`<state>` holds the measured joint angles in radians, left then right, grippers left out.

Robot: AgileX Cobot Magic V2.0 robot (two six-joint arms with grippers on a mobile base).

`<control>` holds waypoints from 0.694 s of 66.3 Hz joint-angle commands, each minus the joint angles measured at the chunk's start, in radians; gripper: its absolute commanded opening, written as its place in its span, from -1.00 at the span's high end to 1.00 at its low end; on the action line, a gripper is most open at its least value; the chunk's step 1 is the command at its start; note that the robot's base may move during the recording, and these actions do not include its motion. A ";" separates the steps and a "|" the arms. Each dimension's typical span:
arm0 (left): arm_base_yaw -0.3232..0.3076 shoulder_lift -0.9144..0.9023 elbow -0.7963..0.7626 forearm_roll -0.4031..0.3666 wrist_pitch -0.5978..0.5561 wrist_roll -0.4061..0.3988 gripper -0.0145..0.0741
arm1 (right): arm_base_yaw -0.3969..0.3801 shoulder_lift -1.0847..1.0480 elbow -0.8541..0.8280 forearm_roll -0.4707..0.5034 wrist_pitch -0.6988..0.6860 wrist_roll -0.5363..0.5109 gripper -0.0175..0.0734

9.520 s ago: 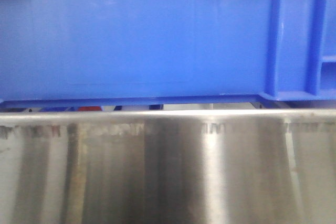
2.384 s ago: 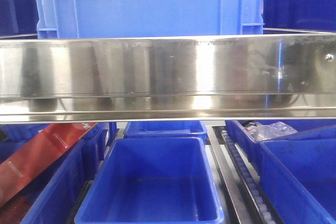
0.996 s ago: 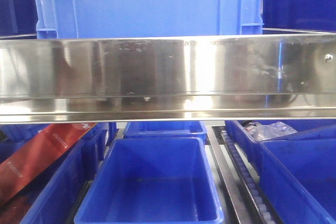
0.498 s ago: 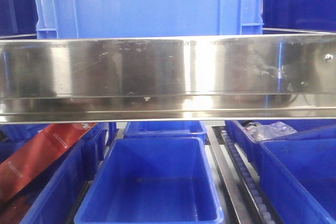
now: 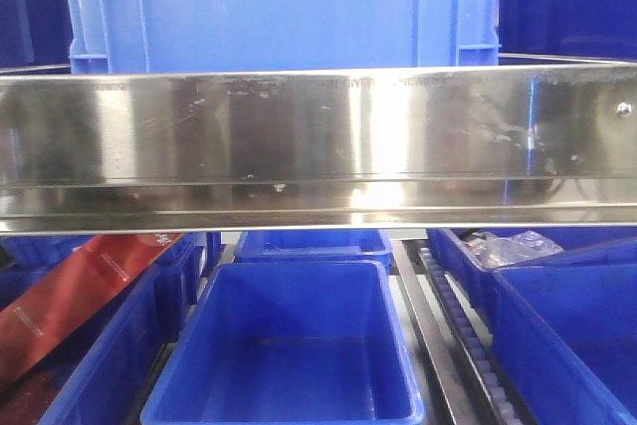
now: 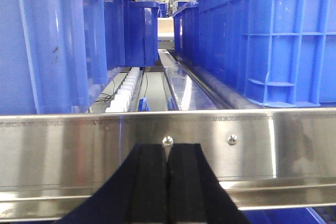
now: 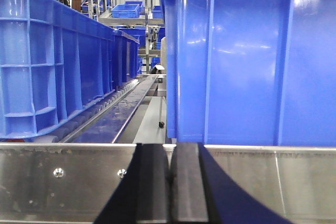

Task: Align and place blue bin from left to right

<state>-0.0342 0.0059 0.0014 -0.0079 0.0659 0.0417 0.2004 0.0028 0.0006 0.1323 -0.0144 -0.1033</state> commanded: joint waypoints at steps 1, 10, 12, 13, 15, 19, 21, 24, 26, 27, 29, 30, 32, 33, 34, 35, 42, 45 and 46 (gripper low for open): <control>-0.006 -0.006 -0.001 -0.010 -0.019 0.011 0.92 | 0.000 -0.003 -0.001 0.009 -0.024 0.000 0.79; -0.006 -0.006 -0.001 -0.010 -0.021 0.011 0.92 | 0.000 -0.003 -0.001 0.009 -0.024 0.000 0.79; -0.006 -0.006 -0.001 -0.010 -0.023 0.011 0.92 | 0.000 -0.003 -0.001 0.009 -0.024 0.000 0.79; -0.006 -0.006 -0.001 -0.010 -0.023 0.011 0.92 | 0.000 -0.003 -0.001 0.009 -0.024 0.000 0.79; -0.006 -0.006 -0.001 -0.010 -0.023 0.011 0.92 | 0.000 -0.003 -0.001 0.009 -0.024 0.000 0.79; -0.006 -0.006 -0.001 -0.010 -0.023 0.011 0.92 | 0.000 -0.003 -0.001 0.009 -0.024 0.000 0.79; -0.006 -0.006 -0.001 -0.010 -0.023 0.011 0.92 | 0.000 -0.003 -0.001 0.009 -0.024 0.000 0.79; -0.006 -0.006 -0.001 -0.010 -0.023 0.011 0.92 | 0.000 -0.003 -0.001 0.009 -0.024 0.000 0.79; -0.006 -0.006 -0.001 -0.010 -0.023 0.011 0.92 | 0.000 -0.003 -0.001 0.009 -0.024 0.000 0.79; -0.006 -0.006 -0.001 -0.010 -0.023 0.011 0.92 | 0.000 -0.003 -0.001 0.009 -0.024 0.000 0.79; -0.006 -0.006 -0.001 -0.010 -0.023 0.011 0.92 | 0.000 -0.003 -0.001 0.009 -0.024 0.000 0.79; -0.006 -0.006 -0.001 -0.010 -0.023 0.011 0.92 | 0.000 -0.003 -0.001 0.009 -0.024 0.000 0.79; -0.006 -0.006 -0.001 -0.010 -0.023 0.011 0.92 | 0.000 -0.003 -0.001 0.009 -0.024 0.000 0.79; -0.006 -0.006 -0.001 -0.010 -0.023 0.011 0.92 | 0.000 -0.003 -0.001 0.009 -0.024 0.000 0.79; -0.006 -0.006 -0.001 -0.010 -0.023 0.011 0.92 | 0.000 -0.003 -0.001 0.009 -0.024 0.000 0.79; -0.006 -0.006 -0.001 -0.010 -0.023 0.011 0.92 | 0.000 -0.003 -0.001 0.009 -0.024 0.000 0.79; -0.006 -0.006 -0.001 -0.010 -0.023 0.011 0.92 | 0.000 -0.003 -0.001 0.009 -0.024 0.000 0.79; -0.006 -0.006 -0.001 -0.010 -0.023 0.011 0.92 | 0.000 -0.003 -0.001 0.009 -0.024 0.000 0.79; -0.006 -0.006 -0.001 -0.010 -0.023 0.011 0.92 | 0.000 -0.003 -0.001 0.009 -0.024 0.000 0.79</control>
<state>-0.0342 0.0059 0.0014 -0.0111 0.0659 0.0519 0.2004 0.0028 0.0006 0.1341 -0.0144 -0.1033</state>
